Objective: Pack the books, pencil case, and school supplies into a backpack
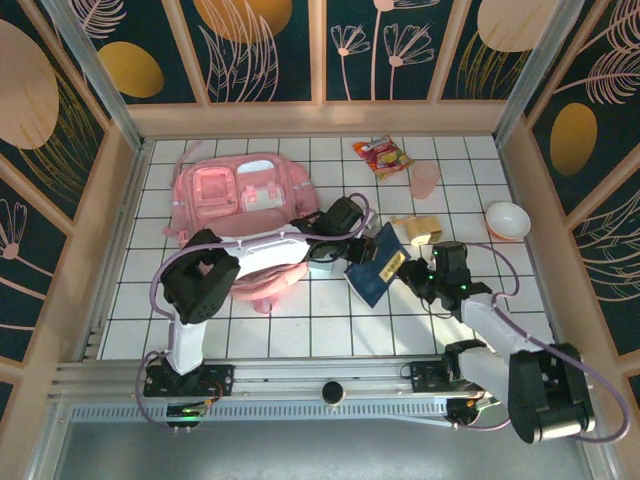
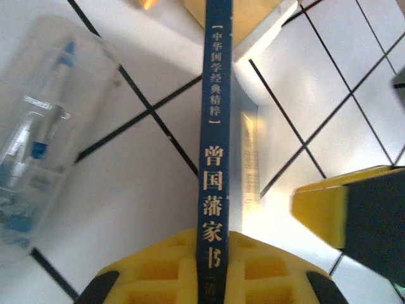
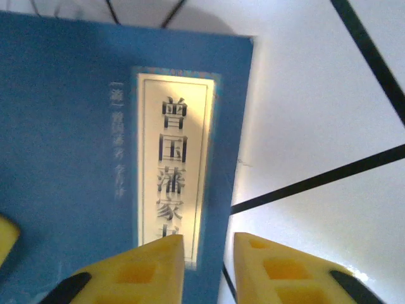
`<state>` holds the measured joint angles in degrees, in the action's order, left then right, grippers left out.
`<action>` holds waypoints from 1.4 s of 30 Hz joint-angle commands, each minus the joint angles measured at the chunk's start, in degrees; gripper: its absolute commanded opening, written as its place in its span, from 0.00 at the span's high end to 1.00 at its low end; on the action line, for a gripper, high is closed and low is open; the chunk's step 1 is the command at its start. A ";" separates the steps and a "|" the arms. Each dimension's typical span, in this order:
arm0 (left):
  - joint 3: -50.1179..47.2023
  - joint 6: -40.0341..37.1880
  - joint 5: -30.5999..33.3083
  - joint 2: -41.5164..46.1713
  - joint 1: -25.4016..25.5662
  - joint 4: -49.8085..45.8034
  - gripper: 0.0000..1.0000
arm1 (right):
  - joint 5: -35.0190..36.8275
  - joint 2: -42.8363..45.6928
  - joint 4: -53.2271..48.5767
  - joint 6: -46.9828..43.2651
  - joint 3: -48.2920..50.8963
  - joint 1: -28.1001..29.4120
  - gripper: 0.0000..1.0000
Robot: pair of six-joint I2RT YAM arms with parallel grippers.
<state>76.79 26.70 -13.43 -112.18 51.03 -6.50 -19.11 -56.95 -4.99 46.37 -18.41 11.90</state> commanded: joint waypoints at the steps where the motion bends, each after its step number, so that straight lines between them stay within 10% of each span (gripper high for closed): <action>1: -3.61 -2.90 5.79 7.44 0.21 6.61 0.99 | 4.04 5.70 -4.70 -2.91 -4.18 0.40 0.63; 9: -18.24 -7.85 4.03 25.82 -2.40 23.75 1.00 | 4.24 19.39 1.79 -12.50 -9.38 0.42 0.43; 22: -33.80 -5.77 -11.22 45.33 -12.42 40.20 1.00 | -21.78 17.85 36.46 -15.61 -8.72 1.36 0.15; 42: -36.32 9.60 -27.20 46.39 -16.50 60.55 1.00 | -27.60 3.90 48.62 -14.71 -12.23 13.32 0.10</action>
<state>40.36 33.17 -37.52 -65.47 34.81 45.45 -43.16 -53.04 35.68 29.54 -30.65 24.86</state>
